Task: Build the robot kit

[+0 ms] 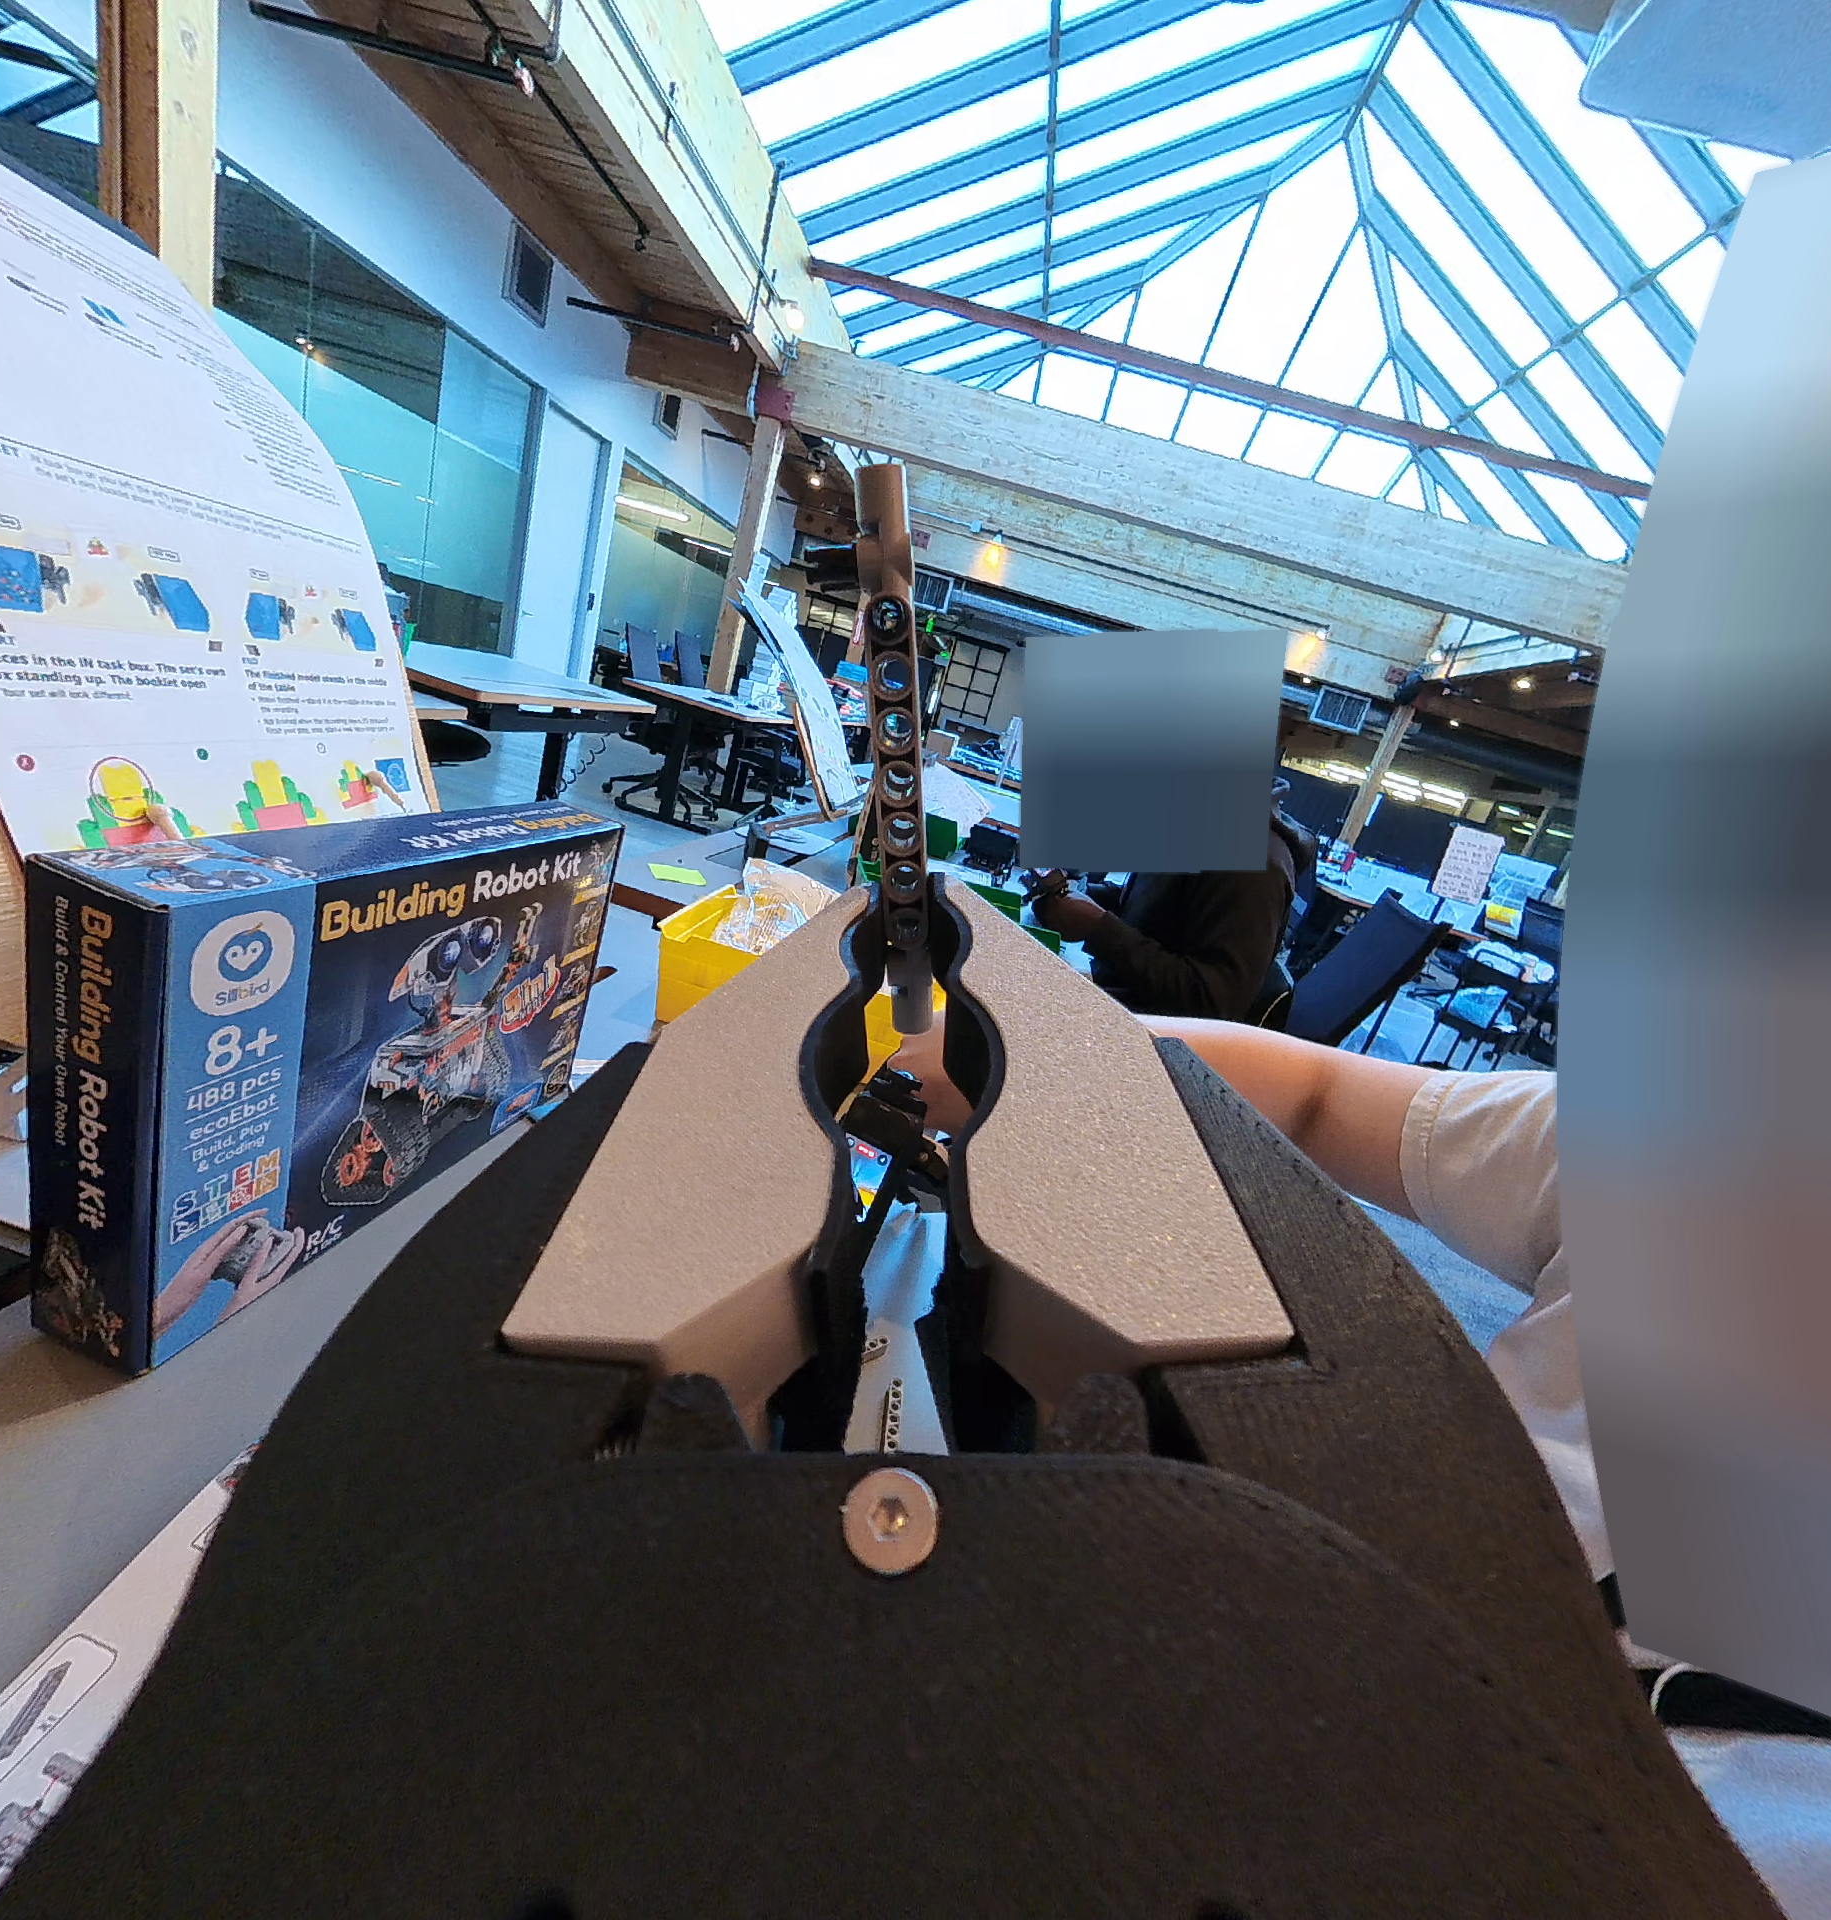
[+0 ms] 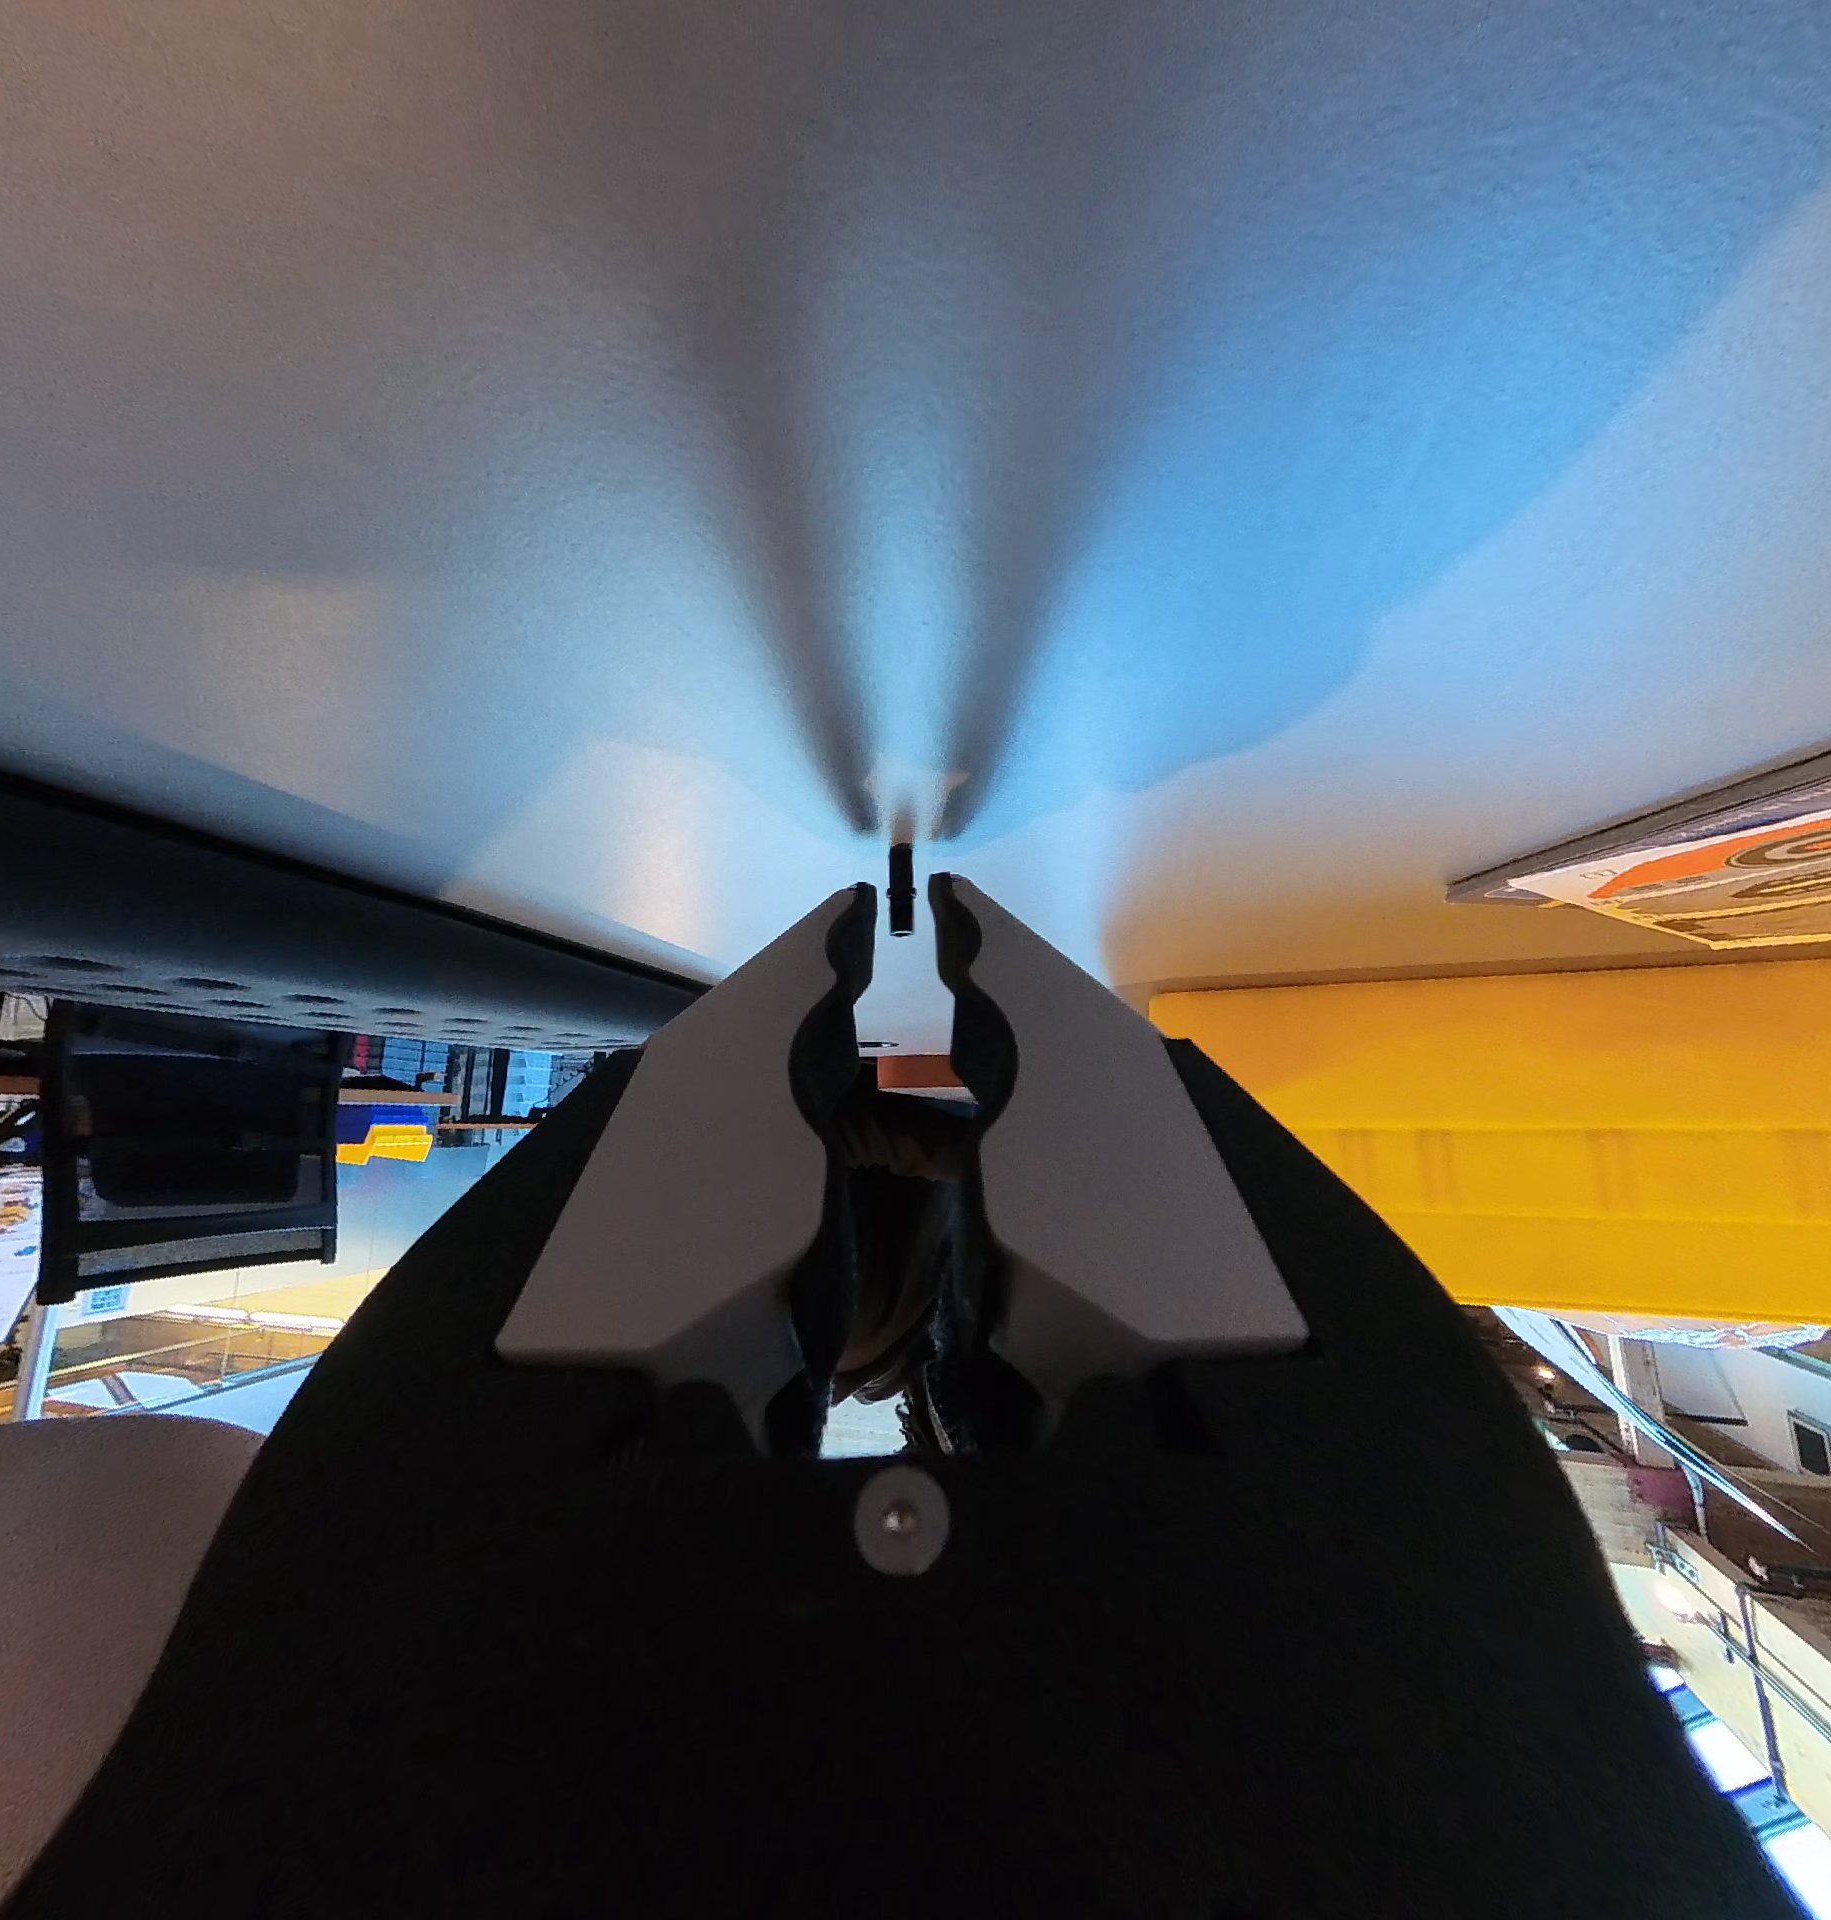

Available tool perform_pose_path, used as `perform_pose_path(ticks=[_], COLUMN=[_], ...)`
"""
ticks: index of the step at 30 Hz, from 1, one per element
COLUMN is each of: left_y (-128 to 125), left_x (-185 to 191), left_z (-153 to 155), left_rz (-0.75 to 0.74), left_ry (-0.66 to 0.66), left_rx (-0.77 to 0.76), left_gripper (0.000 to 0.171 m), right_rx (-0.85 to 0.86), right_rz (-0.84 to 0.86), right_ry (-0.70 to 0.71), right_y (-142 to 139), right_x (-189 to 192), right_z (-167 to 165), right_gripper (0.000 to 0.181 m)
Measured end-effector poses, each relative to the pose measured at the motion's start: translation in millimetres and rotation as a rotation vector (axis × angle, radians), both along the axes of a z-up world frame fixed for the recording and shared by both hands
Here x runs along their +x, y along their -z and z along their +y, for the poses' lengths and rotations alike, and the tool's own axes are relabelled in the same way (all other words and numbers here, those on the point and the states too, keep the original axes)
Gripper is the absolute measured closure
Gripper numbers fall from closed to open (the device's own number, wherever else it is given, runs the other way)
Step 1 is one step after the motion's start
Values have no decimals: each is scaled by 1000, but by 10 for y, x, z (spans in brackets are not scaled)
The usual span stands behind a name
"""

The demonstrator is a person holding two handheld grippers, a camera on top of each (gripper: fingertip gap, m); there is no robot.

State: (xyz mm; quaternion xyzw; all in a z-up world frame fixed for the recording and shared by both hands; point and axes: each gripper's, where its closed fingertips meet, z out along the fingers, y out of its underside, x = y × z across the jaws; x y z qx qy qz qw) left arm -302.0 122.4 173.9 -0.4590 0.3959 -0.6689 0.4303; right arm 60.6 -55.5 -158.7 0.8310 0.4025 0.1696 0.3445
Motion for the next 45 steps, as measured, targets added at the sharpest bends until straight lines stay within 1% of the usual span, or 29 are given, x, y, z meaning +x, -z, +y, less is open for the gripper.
perform_pose_path(ticks=[6,9,11,12,15,16,18,19,20,21,24,26,28,31,33,45], left_y=[2,5,10,12,-12,-22,-24,-14,0,9,20,22,25,27,29,58], left_x=[-2,-8,-17,-25,-50,-49,-29,-9,13,32,54,48,37,30,38,83], left_z=[-13,-14,-15,-14,-7,-12,-17,-18,-18,-17,-39,-45,-38,-30,-28,-32], left_rz=[5,6,7,6,-11,-18,-18,-10,0,8,24,28,30,30,33,57], left_ry=[3,1,3,3,4,10,18,20,21,19,17,10,5,4,4,8], left_rx=[3,4,3,2,0,0,-1,-1,0,1,9,15,14,10,9,12], left_gripper=[167,167,167,167,167,167,167,167,167,167,167,167,167,167,167,167], right_rx=[10,77,197,291,611,706,852,889,925,953,926,860,836,779,763,708], right_rz=[9,81,209,293,632,716,797,830,843,839,779,749,698,687,673,699], right_ry=[-11,11,65,99,185,221,261,255,235,181,-39,-97,-152,-154,-188,-164], right_y=[-37,-149,-260,-310,-419,-440,-438,-425,-411,-398,-316,-249,-227,-193,-173,-91], right_x=[-2,-36,-73,-85,-144,-114,3,22,27,21,-63,-112,-79,-72,-53,-75], right_z=[13,18,5,19,80,81,65,38,29,33,0,-32,-5,-17,-1,31], right_gripper=[164,159,158,158,159,159,158,157,157,157,164,169,170,165,164,167])
